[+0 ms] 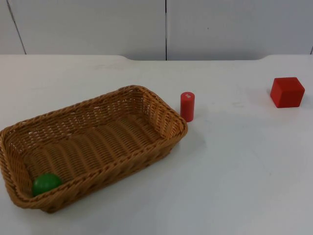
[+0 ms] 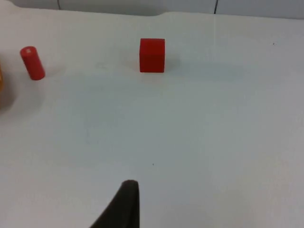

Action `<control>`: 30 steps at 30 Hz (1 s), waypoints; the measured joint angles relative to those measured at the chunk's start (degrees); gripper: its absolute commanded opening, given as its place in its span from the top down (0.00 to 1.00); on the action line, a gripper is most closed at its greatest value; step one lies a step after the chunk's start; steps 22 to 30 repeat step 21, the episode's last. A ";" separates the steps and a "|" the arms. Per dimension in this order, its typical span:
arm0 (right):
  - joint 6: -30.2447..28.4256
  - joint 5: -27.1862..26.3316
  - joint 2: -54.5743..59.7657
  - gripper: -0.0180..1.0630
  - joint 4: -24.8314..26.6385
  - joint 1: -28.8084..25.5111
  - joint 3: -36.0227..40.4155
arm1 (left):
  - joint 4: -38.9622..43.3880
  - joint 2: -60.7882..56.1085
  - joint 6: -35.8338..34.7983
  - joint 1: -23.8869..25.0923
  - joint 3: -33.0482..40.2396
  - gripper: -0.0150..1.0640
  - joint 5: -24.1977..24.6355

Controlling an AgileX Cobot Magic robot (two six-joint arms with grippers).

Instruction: Pick up the basket with the left hand and place the object to the left of the red cylinder into the basket with the right hand.

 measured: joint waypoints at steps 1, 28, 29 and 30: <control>0.00 0.00 0.00 0.01 0.00 -0.52 0.00 | 0.00 0.00 0.00 0.00 0.00 0.01 0.00; 0.00 -0.09 0.00 0.01 0.00 -1.00 0.00 | 0.00 0.00 0.02 1.10 0.00 0.01 0.00; 0.00 -0.09 0.00 0.01 0.00 -1.00 0.00 | 0.00 0.00 0.02 1.10 0.00 0.01 0.00; 0.00 -0.09 0.00 0.01 0.00 -1.00 0.00 | 0.00 0.00 0.02 1.10 0.00 0.01 0.00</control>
